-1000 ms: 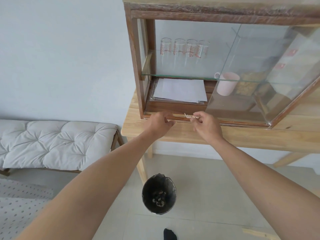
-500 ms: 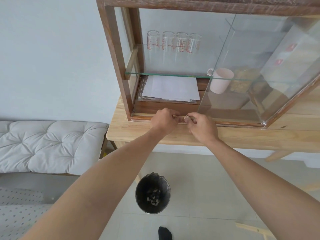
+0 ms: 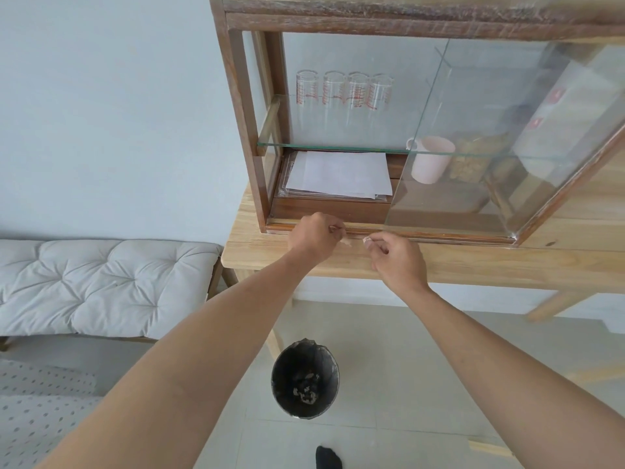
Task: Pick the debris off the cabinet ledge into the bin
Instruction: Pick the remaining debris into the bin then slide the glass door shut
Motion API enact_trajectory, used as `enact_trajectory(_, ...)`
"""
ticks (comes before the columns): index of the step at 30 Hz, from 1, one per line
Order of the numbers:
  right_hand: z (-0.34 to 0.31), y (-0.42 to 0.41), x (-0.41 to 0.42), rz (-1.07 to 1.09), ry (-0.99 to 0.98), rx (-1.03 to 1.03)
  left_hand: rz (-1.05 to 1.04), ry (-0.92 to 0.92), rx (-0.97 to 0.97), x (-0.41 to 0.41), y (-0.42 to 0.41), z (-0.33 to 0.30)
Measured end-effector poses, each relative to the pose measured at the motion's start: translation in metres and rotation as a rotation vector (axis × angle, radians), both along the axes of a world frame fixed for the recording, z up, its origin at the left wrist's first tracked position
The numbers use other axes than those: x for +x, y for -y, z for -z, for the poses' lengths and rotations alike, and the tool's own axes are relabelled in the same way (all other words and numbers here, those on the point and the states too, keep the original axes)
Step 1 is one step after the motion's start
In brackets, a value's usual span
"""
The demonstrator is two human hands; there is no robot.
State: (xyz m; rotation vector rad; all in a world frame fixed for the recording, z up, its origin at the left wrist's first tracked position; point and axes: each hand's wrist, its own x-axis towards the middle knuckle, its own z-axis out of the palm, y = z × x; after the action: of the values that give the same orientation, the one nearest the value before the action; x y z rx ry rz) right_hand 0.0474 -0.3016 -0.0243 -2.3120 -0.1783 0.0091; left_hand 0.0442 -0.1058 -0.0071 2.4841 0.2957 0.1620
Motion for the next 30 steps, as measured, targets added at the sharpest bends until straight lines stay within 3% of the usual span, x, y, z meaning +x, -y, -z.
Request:
enact_trajectory(13,0.015,0.019,-0.011,0.006,-0.009,0.024,-0.044,-0.031,0.168,-0.011,0.022,0.019)
enact_trajectory(30,0.045,0.003,-0.073,-0.065,-0.093,0.119,0.01,-0.111,0.068,-0.09,-0.012,0.027)
